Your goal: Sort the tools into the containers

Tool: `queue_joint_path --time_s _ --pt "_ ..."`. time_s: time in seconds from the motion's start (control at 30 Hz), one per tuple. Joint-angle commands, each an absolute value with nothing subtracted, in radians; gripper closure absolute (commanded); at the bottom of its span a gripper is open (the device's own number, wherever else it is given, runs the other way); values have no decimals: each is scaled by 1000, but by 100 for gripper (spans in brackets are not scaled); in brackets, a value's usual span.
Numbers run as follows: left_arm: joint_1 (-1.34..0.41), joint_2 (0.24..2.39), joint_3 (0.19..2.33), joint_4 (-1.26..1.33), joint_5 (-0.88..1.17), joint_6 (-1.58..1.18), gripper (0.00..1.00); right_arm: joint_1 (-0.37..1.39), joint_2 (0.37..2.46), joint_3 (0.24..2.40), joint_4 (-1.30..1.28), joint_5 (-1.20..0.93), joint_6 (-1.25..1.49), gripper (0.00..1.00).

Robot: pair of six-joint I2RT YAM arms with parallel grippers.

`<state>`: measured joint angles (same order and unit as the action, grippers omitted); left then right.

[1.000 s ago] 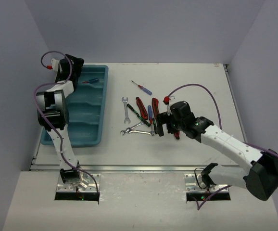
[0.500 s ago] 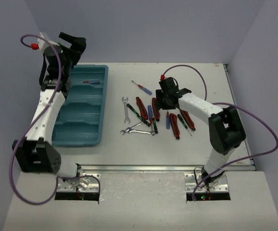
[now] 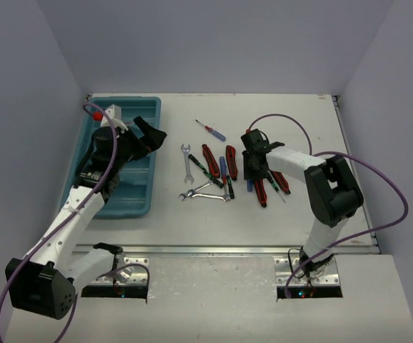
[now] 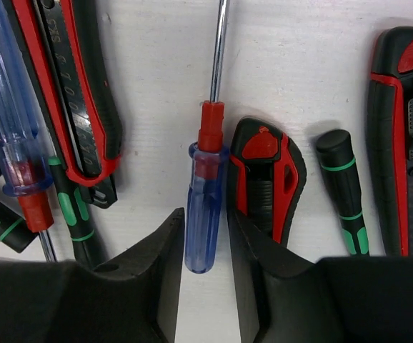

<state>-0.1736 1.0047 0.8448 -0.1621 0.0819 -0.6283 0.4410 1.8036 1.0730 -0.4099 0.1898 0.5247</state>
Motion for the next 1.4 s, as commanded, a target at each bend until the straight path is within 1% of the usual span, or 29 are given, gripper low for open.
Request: queue_joint_path --time_s 0.0,0.07,0.13,0.2,0.43,0.47,0.57,0.63,0.67,0.73,0.77,0.87,0.93,1.0,1.03,1.1,1.2,1.27,1.33,1.37 --pt "-189 949 896 -149 103 -561 0 446 1808 1065 -365 203 548 68" --pt "-189 937 893 -157 89 -551 0 446 1818 1053 -352 196 550 68" --pt "-189 927 885 -162 78 -544 0 450 1826 1043 -342 185 553 72" --pt "-189 927 875 -163 72 -539 0 458 1845 1046 -340 194 559 73" --pt "-190 954 866 -161 116 -537 0 468 1909 1067 -348 233 565 78" --pt "-191 953 863 -161 118 -536 0 470 1916 1066 -347 232 567 79" --pt "-190 957 858 -154 119 -532 0 478 1900 1041 -332 238 577 88" --pt "-192 967 850 -139 153 -535 0 484 1878 1040 -330 238 575 91" --pt "-192 987 842 -114 200 -546 0 490 1856 1051 -338 235 571 96" --pt "-197 1017 836 -81 268 -556 0 498 1800 1061 -348 231 564 100" --pt "-205 1051 835 -46 300 -562 0 504 1770 1062 -346 226 559 100" --pt "-230 1122 795 136 508 -634 0 513 1610 1034 -298 179 528 100" --pt "-256 1146 754 327 602 -688 0 515 1521 989 -241 73 490 100" --pt "-281 1161 728 439 650 -735 0 515 1449 941 -161 -58 453 100" --pt "-303 1174 719 514 678 -771 0 515 1388 891 -77 -178 430 100" --pt "-337 1193 716 605 708 -815 0 514 1318 831 47 -338 401 100" --pt "-394 1204 725 660 696 -832 0 515 1254 783 158 -463 402 100" --pt "-422 1204 739 643 651 -807 1 517 1221 769 194 -527 410 100" --pt "-449 1211 757 610 627 -787 6 517 1206 770 215 -562 424 100" --pt "-454 1218 767 597 618 -780 11 518 1200 770 223 -576 428 100"
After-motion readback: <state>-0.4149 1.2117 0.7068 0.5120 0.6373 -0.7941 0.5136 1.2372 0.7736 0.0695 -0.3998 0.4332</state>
